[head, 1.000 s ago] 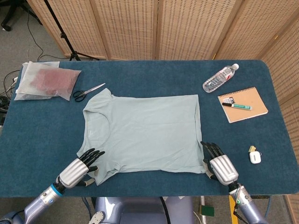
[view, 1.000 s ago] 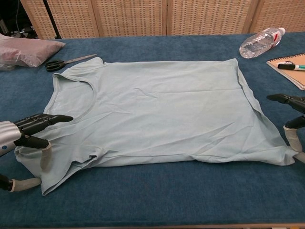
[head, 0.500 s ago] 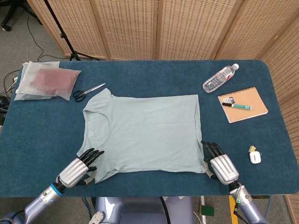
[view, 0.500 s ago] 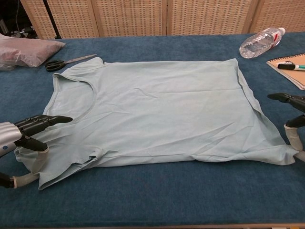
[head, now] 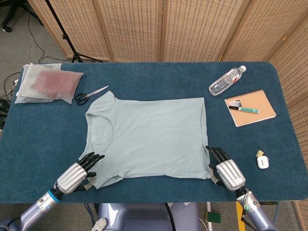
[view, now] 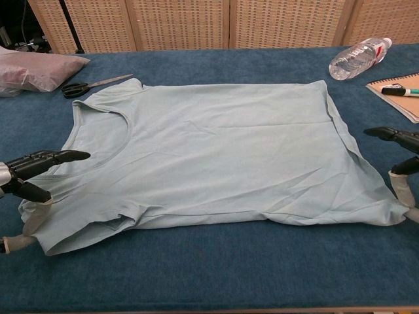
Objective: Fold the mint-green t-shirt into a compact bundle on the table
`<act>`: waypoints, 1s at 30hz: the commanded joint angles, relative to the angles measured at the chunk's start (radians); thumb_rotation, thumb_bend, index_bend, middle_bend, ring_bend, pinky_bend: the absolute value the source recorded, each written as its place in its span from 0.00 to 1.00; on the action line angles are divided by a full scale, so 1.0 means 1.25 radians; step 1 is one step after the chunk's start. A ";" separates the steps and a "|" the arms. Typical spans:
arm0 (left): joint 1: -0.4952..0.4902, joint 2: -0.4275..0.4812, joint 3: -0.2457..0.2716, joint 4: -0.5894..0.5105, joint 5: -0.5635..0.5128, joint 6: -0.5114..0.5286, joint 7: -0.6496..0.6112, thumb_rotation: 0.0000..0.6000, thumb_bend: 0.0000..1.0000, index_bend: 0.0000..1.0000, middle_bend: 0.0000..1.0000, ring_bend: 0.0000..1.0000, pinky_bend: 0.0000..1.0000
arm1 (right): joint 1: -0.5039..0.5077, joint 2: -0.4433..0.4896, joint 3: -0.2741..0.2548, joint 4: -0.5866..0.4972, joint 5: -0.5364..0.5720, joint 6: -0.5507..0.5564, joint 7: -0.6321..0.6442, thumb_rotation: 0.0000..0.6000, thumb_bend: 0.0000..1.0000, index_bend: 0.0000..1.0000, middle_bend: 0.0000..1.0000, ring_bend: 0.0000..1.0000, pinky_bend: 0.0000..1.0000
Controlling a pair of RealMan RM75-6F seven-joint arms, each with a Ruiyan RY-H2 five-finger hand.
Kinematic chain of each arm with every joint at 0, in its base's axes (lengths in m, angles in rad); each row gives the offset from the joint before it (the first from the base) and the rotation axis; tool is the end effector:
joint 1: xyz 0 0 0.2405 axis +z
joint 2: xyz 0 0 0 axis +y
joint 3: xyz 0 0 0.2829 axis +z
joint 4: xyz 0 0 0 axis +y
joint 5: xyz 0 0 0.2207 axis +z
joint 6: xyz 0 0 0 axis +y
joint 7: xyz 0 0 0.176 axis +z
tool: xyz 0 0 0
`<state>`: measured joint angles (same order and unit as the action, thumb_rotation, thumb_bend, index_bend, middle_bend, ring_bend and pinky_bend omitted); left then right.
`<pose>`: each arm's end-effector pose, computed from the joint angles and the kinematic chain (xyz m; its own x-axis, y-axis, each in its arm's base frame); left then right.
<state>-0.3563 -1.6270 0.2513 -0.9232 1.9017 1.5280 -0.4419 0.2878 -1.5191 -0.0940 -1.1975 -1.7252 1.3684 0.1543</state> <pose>-0.3003 0.2262 -0.0312 0.3131 0.3187 0.8946 0.7802 -0.6234 -0.0510 -0.3082 -0.2438 -0.0040 0.3628 -0.2135 0.9071 -0.8771 -0.4070 0.2550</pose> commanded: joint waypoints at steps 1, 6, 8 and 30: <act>0.001 0.014 0.013 -0.006 0.017 0.026 -0.020 1.00 0.45 0.74 0.00 0.00 0.00 | 0.018 0.022 -0.023 -0.003 -0.036 0.001 0.059 1.00 0.57 0.67 0.00 0.00 0.06; 0.003 0.030 0.023 -0.012 0.040 0.065 -0.029 1.00 0.46 0.74 0.00 0.00 0.00 | 0.037 0.049 -0.050 -0.018 -0.078 0.003 0.105 1.00 0.56 0.68 0.00 0.00 0.06; 0.004 0.038 0.028 -0.015 0.049 0.079 -0.031 1.00 0.46 0.74 0.00 0.00 0.00 | 0.039 0.057 -0.059 -0.029 -0.092 0.008 0.107 1.00 0.55 0.68 0.00 0.00 0.06; 0.028 0.131 0.126 -0.061 0.177 0.196 -0.044 1.00 0.46 0.74 0.00 0.00 0.00 | 0.053 0.169 -0.184 -0.182 -0.263 0.054 0.075 1.00 0.52 0.68 0.00 0.00 0.06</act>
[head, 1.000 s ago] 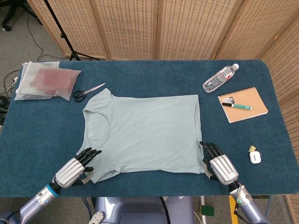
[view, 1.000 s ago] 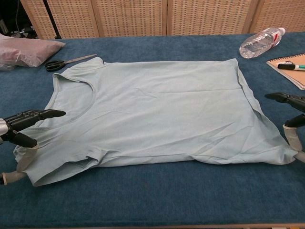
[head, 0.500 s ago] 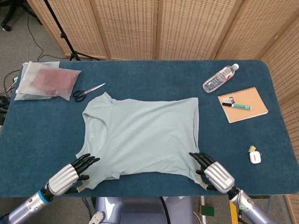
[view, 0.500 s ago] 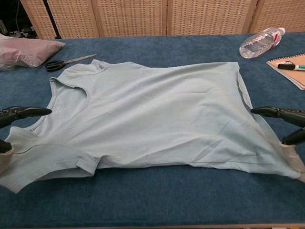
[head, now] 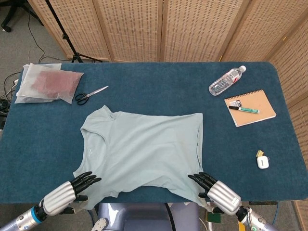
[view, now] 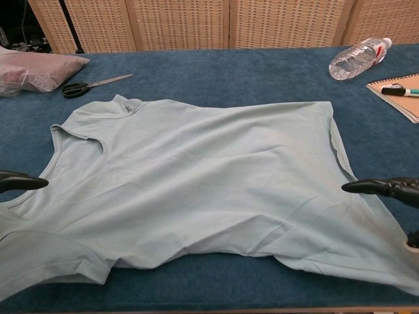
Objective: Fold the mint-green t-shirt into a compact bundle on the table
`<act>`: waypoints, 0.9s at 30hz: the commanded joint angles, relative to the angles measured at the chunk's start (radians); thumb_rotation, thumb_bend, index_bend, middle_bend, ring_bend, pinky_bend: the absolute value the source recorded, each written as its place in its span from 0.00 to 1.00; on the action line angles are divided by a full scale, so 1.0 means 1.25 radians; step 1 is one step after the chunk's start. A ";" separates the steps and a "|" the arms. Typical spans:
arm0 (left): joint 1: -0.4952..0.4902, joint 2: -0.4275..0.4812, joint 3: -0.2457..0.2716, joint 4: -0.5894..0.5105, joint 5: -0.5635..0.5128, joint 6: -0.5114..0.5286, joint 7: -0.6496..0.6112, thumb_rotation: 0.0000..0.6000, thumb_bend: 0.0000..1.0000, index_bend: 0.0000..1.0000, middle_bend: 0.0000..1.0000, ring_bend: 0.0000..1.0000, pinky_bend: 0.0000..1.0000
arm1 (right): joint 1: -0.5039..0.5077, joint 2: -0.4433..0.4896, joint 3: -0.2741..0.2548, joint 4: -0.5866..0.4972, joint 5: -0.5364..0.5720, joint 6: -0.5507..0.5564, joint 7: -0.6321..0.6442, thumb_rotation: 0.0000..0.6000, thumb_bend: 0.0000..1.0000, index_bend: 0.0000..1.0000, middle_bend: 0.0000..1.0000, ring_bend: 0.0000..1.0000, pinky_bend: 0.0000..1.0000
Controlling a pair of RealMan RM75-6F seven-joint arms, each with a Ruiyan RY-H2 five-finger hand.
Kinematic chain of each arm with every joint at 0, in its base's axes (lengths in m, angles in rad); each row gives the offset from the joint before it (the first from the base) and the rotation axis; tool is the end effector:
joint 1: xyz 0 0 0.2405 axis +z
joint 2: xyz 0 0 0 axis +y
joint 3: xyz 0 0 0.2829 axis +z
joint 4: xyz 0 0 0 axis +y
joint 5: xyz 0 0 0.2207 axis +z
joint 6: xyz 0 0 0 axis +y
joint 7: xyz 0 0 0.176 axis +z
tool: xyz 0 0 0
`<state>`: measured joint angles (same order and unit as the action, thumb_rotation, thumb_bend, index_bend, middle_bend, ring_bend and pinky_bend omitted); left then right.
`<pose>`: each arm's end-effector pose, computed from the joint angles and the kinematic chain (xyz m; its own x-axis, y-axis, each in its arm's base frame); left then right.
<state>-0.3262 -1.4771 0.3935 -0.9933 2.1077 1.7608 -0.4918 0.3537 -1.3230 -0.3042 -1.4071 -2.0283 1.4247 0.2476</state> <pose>-0.2966 0.1620 0.0241 0.2869 0.4010 0.8700 0.6630 -0.7386 0.1218 -0.2665 -0.1757 0.0194 0.3765 -0.4102 0.8306 -0.7576 -0.6524 0.0211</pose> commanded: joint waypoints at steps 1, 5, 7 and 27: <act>0.005 0.014 0.014 -0.007 0.016 0.013 -0.002 1.00 0.46 0.74 0.00 0.00 0.00 | 0.000 0.015 -0.021 -0.018 -0.029 0.012 -0.001 1.00 0.52 0.68 0.00 0.00 0.06; 0.010 0.027 0.026 -0.011 0.030 0.024 -0.002 1.00 0.46 0.74 0.00 0.00 0.00 | -0.001 0.023 -0.037 -0.028 -0.060 0.022 -0.010 1.00 0.52 0.68 0.00 0.00 0.06; 0.012 0.032 0.032 -0.011 0.037 0.027 -0.005 1.00 0.47 0.74 0.00 0.00 0.00 | -0.001 0.025 -0.045 -0.033 -0.075 0.026 -0.015 1.00 0.52 0.68 0.00 0.00 0.06; 0.016 0.040 0.039 -0.019 0.054 0.040 -0.023 1.00 0.48 0.74 0.00 0.00 0.00 | -0.010 0.029 -0.057 -0.025 -0.094 0.051 0.000 1.00 0.52 0.68 0.00 0.00 0.06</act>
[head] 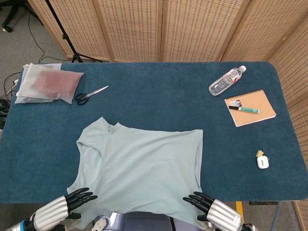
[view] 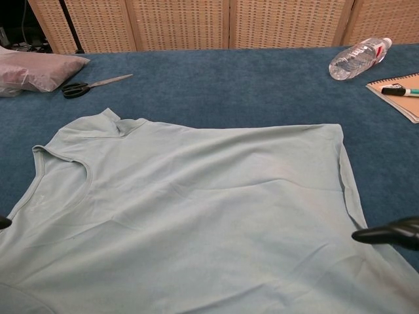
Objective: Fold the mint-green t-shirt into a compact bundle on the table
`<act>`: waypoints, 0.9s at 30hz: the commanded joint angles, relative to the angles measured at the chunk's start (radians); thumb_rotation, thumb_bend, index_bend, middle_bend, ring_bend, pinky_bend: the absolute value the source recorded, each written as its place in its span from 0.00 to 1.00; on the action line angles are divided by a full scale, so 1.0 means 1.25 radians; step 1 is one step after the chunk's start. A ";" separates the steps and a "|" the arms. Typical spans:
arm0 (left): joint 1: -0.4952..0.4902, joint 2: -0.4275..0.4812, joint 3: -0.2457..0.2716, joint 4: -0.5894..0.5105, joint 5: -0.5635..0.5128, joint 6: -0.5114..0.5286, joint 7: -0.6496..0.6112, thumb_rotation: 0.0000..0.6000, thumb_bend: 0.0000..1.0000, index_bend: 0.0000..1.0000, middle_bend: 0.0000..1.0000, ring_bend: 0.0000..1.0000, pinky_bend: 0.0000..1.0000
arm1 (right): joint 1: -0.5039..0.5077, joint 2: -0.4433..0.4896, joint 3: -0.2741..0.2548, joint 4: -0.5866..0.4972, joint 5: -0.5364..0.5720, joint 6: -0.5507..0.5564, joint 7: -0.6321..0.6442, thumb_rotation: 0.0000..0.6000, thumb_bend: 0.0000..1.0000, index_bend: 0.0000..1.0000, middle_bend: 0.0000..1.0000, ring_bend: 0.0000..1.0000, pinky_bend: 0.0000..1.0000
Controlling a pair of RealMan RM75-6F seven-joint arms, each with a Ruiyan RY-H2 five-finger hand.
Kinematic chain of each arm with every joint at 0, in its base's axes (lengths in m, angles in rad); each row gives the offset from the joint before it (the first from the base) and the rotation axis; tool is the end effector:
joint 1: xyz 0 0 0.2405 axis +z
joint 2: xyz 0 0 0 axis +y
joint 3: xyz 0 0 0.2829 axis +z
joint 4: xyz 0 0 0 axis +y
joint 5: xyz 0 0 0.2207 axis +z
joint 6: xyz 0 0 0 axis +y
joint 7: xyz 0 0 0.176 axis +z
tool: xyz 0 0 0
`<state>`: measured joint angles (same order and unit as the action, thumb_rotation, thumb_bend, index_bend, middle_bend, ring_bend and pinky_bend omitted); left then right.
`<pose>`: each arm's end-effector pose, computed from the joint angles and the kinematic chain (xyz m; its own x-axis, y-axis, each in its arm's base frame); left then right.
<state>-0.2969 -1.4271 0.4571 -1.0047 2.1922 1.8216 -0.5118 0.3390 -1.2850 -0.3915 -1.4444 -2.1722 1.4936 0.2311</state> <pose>-0.3014 0.1288 0.0421 0.2826 0.4748 0.8335 0.6426 -0.7388 0.2030 -0.2551 -0.1327 0.0306 0.3844 -0.4492 0.8065 -0.6913 -0.7191 -0.0710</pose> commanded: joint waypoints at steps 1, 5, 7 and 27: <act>-0.012 -0.001 -0.021 -0.015 -0.025 -0.016 -0.013 1.00 0.48 0.74 0.00 0.00 0.00 | 0.002 -0.002 0.020 0.006 0.035 -0.005 0.022 1.00 0.52 0.68 0.00 0.00 0.06; -0.036 0.004 -0.051 -0.048 -0.070 -0.059 -0.043 1.00 0.48 0.74 0.00 0.00 0.00 | 0.010 -0.002 0.049 0.007 0.089 -0.019 0.060 1.00 0.52 0.68 0.00 0.00 0.06; -0.050 0.010 -0.067 -0.070 -0.094 -0.085 -0.052 1.00 0.48 0.74 0.00 0.00 0.00 | 0.016 0.000 0.067 0.006 0.122 -0.028 0.081 1.00 0.52 0.68 0.00 0.00 0.06; -0.226 0.124 -0.270 -0.351 -0.397 -0.457 -0.019 1.00 0.49 0.74 0.00 0.00 0.00 | 0.133 -0.001 0.276 -0.009 0.444 -0.244 0.243 1.00 0.52 0.68 0.00 0.00 0.07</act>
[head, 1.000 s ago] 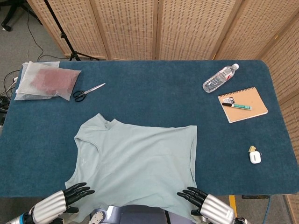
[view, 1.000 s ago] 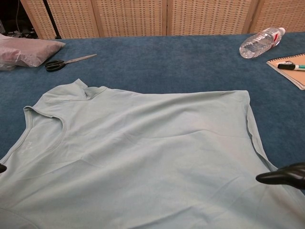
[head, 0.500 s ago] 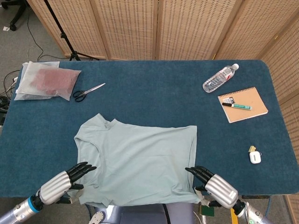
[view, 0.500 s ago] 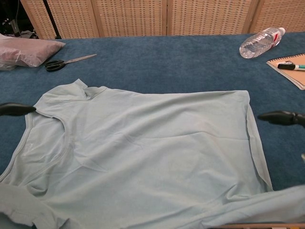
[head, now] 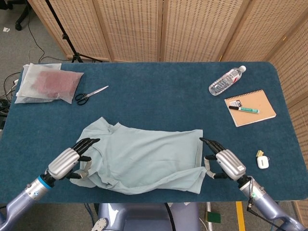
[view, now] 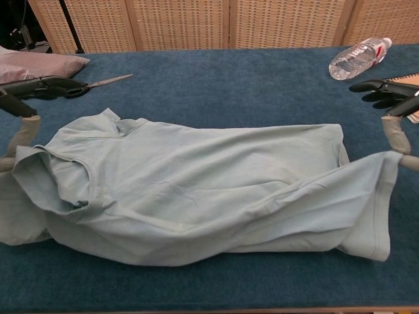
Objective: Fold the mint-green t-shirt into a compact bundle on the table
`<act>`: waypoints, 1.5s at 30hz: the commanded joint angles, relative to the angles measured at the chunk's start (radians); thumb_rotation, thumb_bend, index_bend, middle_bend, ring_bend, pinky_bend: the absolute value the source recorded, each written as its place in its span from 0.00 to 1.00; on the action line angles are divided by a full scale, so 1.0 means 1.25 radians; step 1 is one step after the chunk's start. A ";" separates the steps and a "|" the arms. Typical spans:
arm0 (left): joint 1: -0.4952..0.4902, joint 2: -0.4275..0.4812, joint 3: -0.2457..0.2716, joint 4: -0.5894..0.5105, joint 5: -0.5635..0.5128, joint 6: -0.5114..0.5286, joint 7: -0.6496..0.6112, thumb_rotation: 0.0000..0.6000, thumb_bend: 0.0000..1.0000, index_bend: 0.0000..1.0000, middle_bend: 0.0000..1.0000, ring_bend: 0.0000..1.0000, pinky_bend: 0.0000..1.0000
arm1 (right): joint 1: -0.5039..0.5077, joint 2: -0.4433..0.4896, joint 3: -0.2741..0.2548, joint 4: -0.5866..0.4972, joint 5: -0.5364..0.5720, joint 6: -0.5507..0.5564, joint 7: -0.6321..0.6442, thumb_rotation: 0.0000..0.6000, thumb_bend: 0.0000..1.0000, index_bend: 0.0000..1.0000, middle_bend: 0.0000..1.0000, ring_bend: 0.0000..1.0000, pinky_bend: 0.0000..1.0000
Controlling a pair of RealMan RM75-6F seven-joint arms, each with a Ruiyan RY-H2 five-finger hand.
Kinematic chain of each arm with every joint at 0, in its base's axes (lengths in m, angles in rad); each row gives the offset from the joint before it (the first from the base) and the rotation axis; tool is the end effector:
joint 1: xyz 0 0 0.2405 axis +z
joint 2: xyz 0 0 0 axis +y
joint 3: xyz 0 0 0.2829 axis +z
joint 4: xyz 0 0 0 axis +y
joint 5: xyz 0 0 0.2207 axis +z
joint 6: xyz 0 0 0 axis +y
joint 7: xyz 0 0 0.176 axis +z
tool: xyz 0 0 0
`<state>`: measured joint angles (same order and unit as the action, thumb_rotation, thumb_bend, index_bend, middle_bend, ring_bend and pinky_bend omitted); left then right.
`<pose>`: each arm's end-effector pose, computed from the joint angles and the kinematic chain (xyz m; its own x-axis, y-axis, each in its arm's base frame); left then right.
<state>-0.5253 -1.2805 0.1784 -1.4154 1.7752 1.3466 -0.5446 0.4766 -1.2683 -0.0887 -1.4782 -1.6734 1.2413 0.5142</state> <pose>-0.2510 0.2828 0.0474 0.1524 0.4270 0.8913 0.8642 -0.4951 0.0894 -0.2601 -0.2923 0.0490 0.0817 -0.4145 0.9064 -0.9279 -0.3635 -0.0826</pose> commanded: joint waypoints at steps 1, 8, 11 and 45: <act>-0.050 0.006 -0.054 -0.021 -0.077 -0.095 0.003 1.00 0.49 0.74 0.00 0.00 0.00 | 0.027 -0.019 0.042 0.025 0.057 -0.052 0.022 1.00 0.52 0.68 0.00 0.00 0.07; -0.080 -0.020 -0.091 0.022 -0.134 -0.172 -0.030 1.00 0.49 0.74 0.00 0.00 0.00 | 0.060 -0.053 0.086 0.074 0.116 -0.120 0.036 1.00 0.52 0.68 0.00 0.00 0.07; -0.093 -0.036 -0.111 0.053 -0.157 -0.200 -0.057 1.00 0.49 0.74 0.00 0.00 0.00 | 0.079 -0.075 0.106 0.109 0.147 -0.162 0.039 1.00 0.52 0.68 0.00 0.00 0.07; -0.086 -0.119 -0.183 0.232 -0.192 -0.159 -0.141 1.00 0.51 0.74 0.00 0.00 0.00 | 0.130 -0.181 0.163 0.321 0.211 -0.271 0.107 1.00 0.52 0.68 0.00 0.00 0.07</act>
<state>-0.6317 -1.4242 -0.0488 -1.1322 1.5370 1.1509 -0.7211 0.6361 -1.4887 0.1135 -1.0846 -1.4120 0.9084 0.6450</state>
